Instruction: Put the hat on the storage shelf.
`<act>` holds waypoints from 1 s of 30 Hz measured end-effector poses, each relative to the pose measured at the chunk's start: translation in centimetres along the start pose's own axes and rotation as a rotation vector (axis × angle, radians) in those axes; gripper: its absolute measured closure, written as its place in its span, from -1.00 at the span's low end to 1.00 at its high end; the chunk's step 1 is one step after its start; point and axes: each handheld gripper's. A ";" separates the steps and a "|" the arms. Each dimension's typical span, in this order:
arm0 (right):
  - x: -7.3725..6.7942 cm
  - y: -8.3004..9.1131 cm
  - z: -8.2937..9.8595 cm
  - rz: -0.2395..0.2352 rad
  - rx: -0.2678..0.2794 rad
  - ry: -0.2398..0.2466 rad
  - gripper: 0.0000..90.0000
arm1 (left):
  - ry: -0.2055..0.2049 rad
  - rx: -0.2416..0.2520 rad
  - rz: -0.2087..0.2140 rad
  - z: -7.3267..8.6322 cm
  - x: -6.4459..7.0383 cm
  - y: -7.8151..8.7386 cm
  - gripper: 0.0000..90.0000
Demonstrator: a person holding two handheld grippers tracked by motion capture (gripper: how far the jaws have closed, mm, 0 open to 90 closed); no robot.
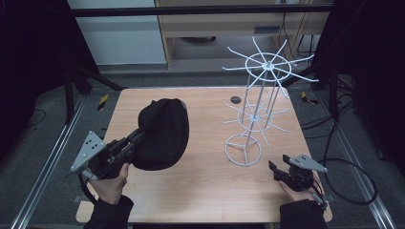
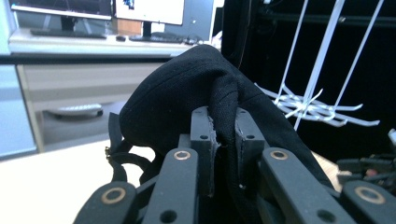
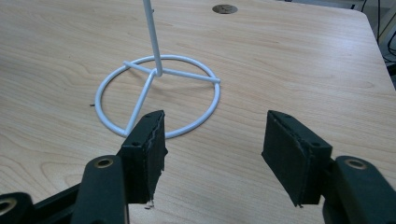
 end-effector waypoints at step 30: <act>0.1 -0.4 0.2 0.001 0.000 0.010 -0.18 | 0.066 0.268 0.130 -7.5 3.7 -5.7 0.81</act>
Point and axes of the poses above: each handheld gripper's, and its own axes: y roughly backward along the jaws, z roughly out of its underside, x roughly to its right, and after that the axes turned 15 degrees about x, right-handed
